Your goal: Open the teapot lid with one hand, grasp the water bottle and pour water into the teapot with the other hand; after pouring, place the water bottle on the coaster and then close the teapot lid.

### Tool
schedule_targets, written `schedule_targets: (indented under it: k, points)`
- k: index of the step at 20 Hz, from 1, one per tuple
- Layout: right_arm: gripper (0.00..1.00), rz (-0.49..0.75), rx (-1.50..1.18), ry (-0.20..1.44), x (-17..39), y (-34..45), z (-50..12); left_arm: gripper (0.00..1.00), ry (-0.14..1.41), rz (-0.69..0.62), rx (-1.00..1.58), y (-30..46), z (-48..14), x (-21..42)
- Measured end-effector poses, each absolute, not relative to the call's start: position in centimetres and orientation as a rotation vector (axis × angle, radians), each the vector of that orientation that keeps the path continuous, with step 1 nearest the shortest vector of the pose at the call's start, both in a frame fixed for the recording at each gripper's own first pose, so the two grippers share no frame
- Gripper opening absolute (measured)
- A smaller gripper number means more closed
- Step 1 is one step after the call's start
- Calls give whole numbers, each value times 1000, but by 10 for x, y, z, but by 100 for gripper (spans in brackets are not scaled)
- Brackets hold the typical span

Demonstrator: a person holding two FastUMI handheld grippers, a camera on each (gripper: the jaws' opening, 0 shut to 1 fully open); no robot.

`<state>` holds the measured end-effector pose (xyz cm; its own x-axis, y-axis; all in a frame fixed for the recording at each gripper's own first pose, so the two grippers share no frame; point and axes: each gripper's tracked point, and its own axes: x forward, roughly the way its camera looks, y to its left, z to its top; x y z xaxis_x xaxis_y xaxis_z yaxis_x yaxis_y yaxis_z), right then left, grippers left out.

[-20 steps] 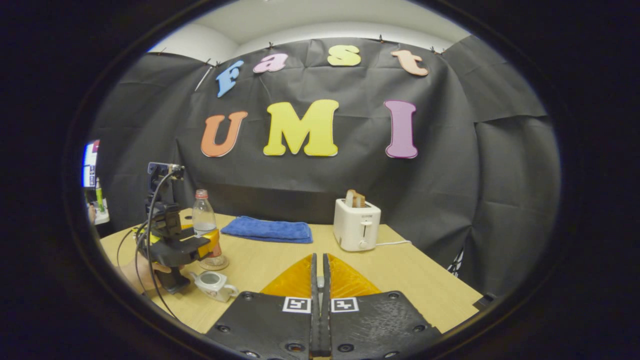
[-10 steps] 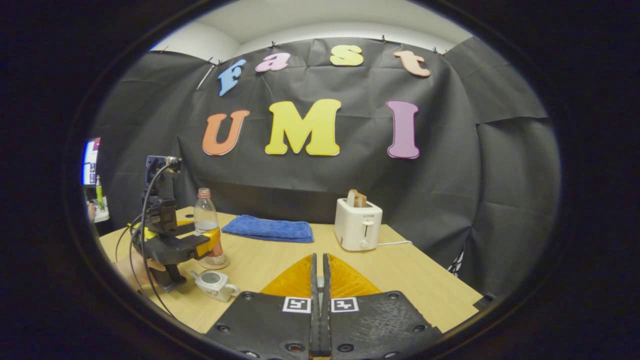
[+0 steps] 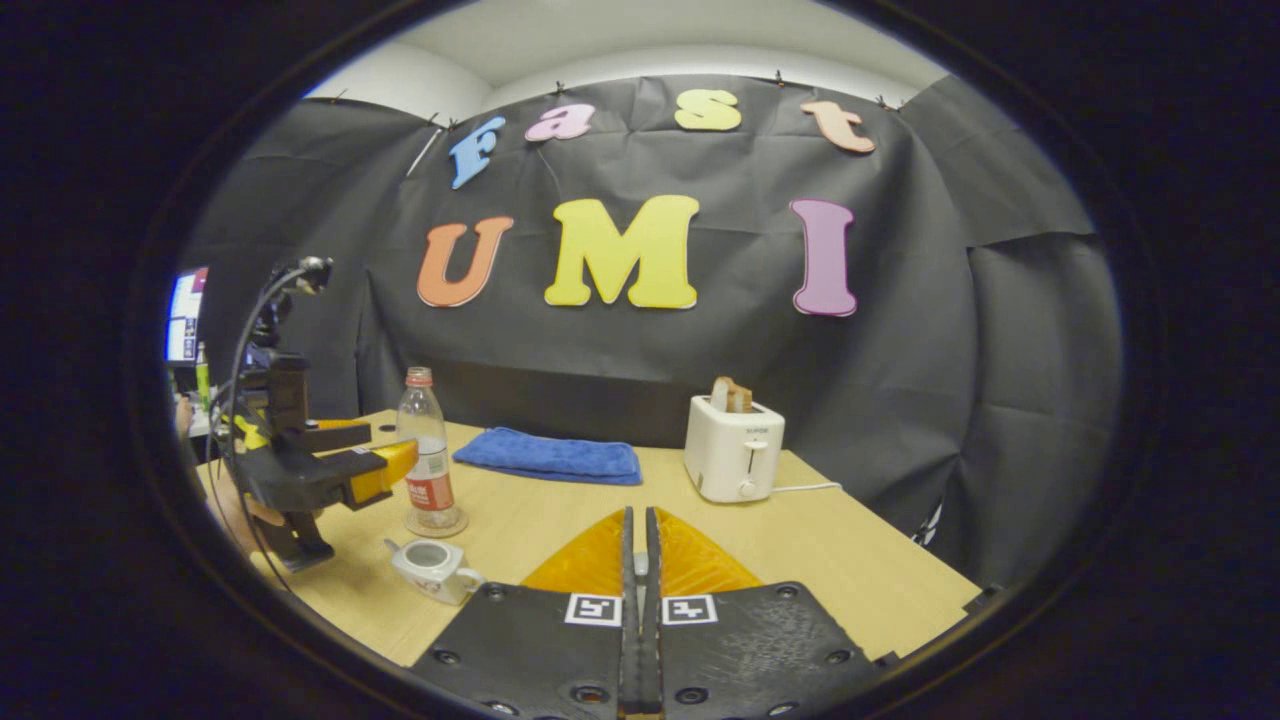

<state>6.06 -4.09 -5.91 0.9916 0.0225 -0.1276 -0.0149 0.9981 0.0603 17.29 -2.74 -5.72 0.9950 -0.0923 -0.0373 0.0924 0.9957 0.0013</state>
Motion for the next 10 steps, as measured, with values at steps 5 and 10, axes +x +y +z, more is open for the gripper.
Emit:
schedule_targets:
  k: [5, 10]
  points:
    - [0, 59, 70, 109, 70, -10, -68, 96, -5, -58, -6, 8, -42, 122]
    - [0, 137, 107, 123, 83, 38, -78, 96, -13, -31, -31, 43, -29, 77]
